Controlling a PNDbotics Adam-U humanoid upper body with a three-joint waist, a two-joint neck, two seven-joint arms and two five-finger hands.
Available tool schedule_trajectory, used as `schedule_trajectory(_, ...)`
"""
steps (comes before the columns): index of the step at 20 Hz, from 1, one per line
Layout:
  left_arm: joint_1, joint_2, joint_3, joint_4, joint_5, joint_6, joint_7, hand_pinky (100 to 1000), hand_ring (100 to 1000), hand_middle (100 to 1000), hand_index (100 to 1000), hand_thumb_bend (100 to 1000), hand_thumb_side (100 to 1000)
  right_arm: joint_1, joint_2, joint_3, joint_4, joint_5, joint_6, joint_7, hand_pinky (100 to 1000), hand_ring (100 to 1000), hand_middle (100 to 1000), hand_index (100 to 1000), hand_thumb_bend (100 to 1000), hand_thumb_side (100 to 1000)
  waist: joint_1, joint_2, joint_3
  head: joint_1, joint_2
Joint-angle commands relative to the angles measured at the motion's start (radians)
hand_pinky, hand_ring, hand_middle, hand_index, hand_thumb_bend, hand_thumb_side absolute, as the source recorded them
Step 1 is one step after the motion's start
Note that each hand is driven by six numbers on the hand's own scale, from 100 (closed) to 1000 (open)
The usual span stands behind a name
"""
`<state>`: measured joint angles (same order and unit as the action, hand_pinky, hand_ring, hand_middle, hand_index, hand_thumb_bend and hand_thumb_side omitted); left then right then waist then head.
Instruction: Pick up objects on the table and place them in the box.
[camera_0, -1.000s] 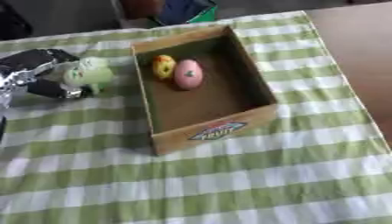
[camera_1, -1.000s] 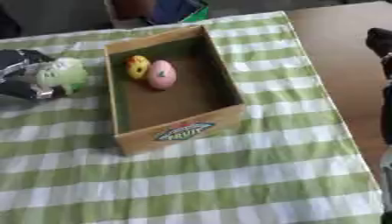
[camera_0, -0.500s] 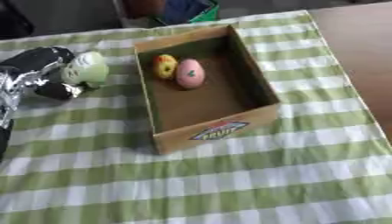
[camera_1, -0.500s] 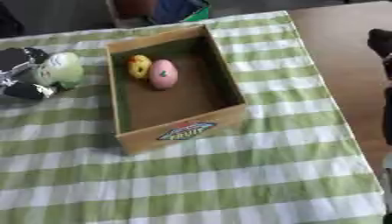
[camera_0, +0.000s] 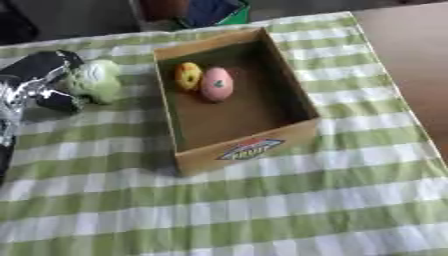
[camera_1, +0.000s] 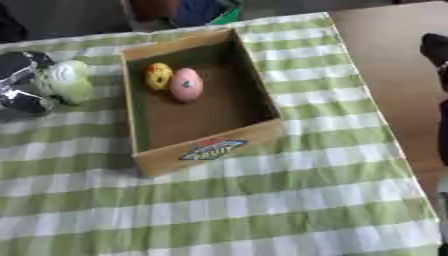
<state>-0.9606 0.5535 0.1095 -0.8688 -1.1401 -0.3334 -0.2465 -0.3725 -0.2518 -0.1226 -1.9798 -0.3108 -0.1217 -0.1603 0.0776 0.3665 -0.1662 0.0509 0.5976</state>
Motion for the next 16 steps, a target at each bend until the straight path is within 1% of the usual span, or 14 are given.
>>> schedule_trajectory(1,-0.022,0.024,-0.002,-0.044,0.028,0.005,0.003,515,783,707,558,100,244,-0.005,-0.016,-0.005,-0.02,-0.001,0.005,-0.002,831,715,450,834,100,757,-0.005,-0.03,0.005,-0.002,0.004)
schedule_trajectory(5,-0.03,0.025,-0.004,-0.095,0.066,0.004,0.002,488,762,684,529,100,245,-0.004,-0.016,-0.004,-0.02,-0.002,0.005,-0.003,830,715,452,834,100,761,-0.005,-0.039,0.009,-0.005,0.011)
schedule_trajectory(9,-0.039,0.02,-0.008,-0.156,0.114,0.006,0.005,480,751,673,507,100,247,-0.005,-0.015,-0.003,-0.02,-0.005,0.004,-0.005,828,715,454,833,100,766,-0.008,-0.05,0.01,-0.009,0.018)
schedule_trajectory(14,-0.04,0.011,-0.021,-0.225,0.159,0.024,0.005,469,739,659,487,100,251,-0.008,-0.013,-0.001,-0.02,-0.011,0.0,-0.009,826,713,457,832,100,775,-0.015,-0.065,0.006,-0.031,0.031)
schedule_trajectory(15,-0.041,0.009,-0.023,-0.236,0.166,0.028,0.007,467,737,657,485,100,310,-0.008,-0.012,-0.001,-0.02,-0.011,-0.001,-0.01,826,713,457,832,100,776,-0.016,-0.068,0.005,-0.034,0.033)
schedule_trajectory(16,-0.042,0.007,-0.027,-0.249,0.171,0.03,0.011,466,737,656,483,100,253,-0.008,-0.012,-0.001,-0.02,-0.012,-0.001,-0.011,825,713,457,832,100,776,-0.017,-0.07,0.004,-0.035,0.034)
